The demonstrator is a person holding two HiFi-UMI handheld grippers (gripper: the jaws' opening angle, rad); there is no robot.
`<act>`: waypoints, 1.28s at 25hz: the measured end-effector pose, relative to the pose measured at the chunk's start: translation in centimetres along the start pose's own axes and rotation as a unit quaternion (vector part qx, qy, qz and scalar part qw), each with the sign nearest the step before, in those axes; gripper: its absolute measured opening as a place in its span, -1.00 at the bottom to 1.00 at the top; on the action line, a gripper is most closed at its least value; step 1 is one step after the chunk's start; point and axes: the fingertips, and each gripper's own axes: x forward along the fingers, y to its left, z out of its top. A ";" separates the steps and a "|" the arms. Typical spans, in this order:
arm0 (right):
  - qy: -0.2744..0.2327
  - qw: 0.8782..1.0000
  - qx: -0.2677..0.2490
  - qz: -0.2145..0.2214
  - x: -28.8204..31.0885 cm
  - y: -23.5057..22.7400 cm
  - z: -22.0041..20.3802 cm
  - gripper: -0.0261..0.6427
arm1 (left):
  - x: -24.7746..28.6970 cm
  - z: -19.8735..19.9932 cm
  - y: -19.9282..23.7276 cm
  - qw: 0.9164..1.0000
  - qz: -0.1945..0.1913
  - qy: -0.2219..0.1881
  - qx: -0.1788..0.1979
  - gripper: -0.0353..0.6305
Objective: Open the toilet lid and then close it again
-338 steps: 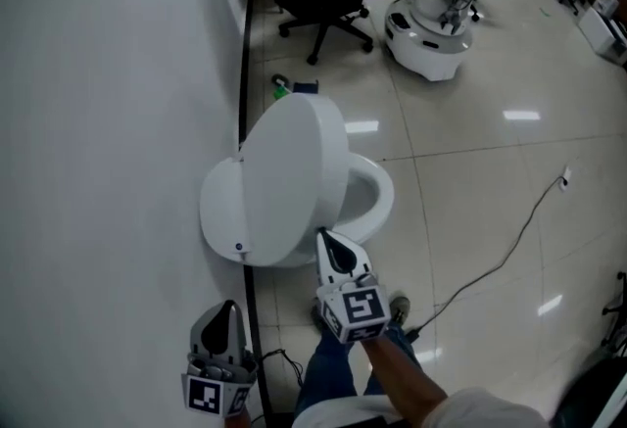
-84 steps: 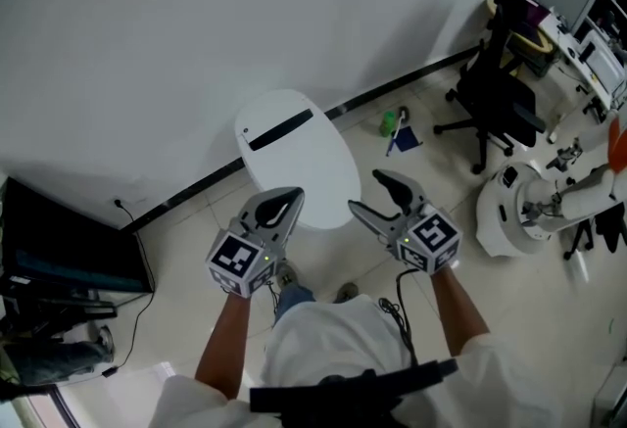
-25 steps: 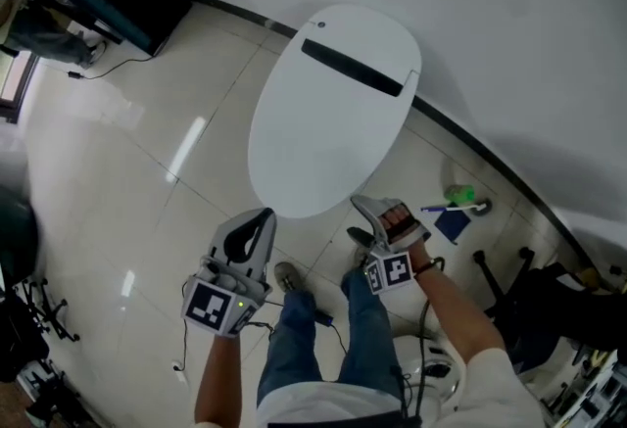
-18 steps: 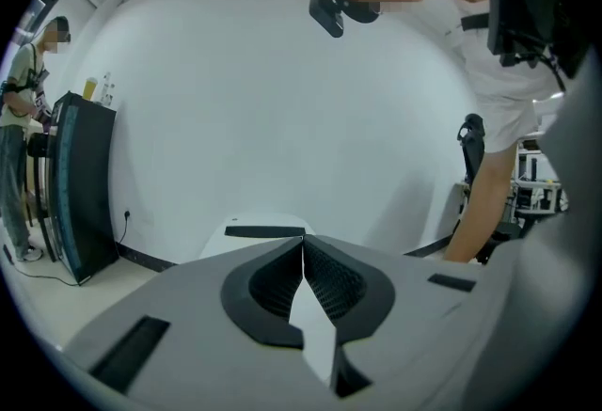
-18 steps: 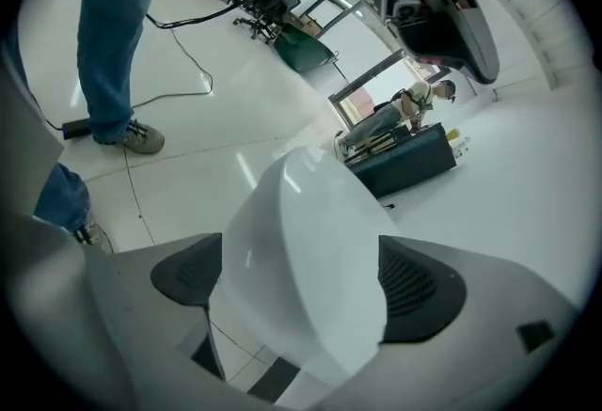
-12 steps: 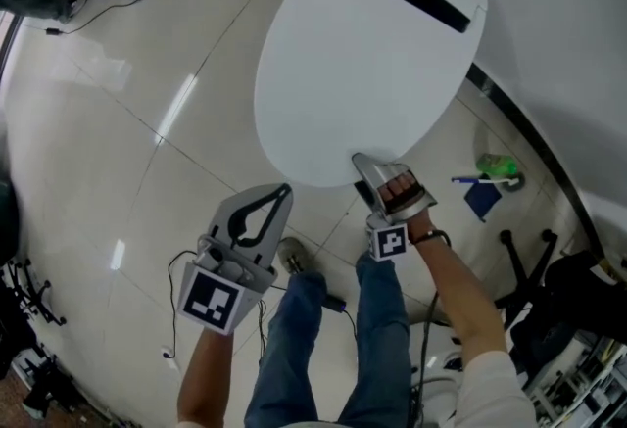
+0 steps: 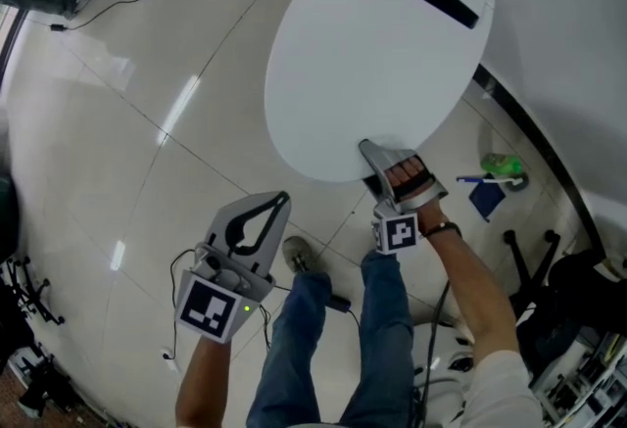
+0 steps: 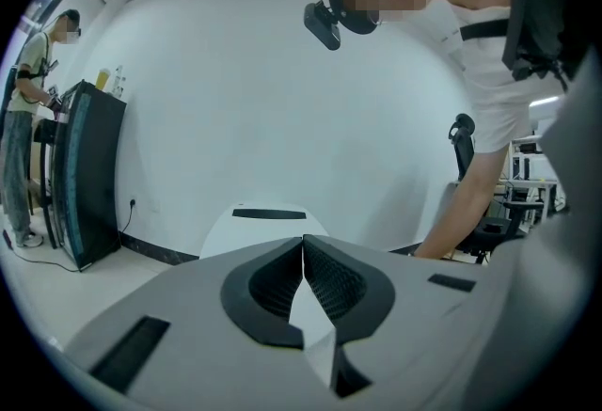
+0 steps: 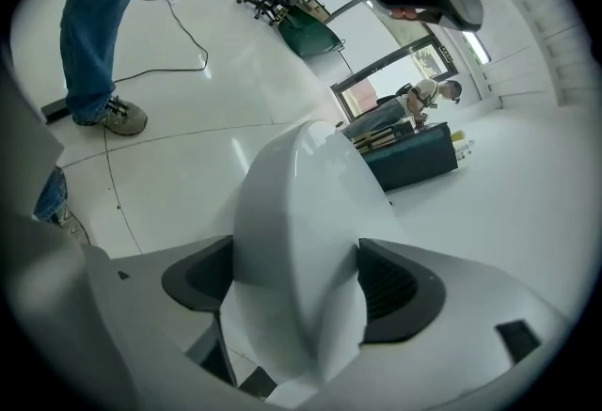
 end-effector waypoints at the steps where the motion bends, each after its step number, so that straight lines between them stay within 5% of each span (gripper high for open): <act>1: -0.006 1.000 0.006 0.001 -0.7 -0.8 0.6 0.31 | -0.5 0.3 0.3 1.000 0.003 0.000 0.001 -0.88; 5: -0.022 1.000 0.016 0.003 -4.7 -5.3 1.7 0.21 | -1.6 3.1 0.4 1.000 0.019 -0.007 0.004 -0.88; 9: -0.050 0.995 0.091 0.003 -11.4 -11.8 3.2 0.07 | -3.5 7.5 -0.5 1.000 0.021 0.003 0.013 -0.88; 13: -0.076 0.979 0.189 -0.029 -17.5 -22.9 2.2 -0.09 | -4.1 13.8 -0.2 0.999 0.030 -0.020 0.035 -0.88; 18: -0.118 0.953 0.280 -0.019 -21.1 -35.6 -2.3 -0.14 | -1.8 22.0 -0.6 0.997 0.030 -0.045 0.060 -0.88; 22: -0.138 0.926 0.348 -0.050 -22.8 -44.2 -7.0 -0.18 | 1.0 26.2 -0.9 0.996 0.029 -0.056 0.056 -0.88; 32: -0.163 0.831 0.515 -0.131 -21.7 -58.8 -21.9 -0.31 | 6.3 30.4 -2.5 0.996 0.030 -0.071 0.045 -0.88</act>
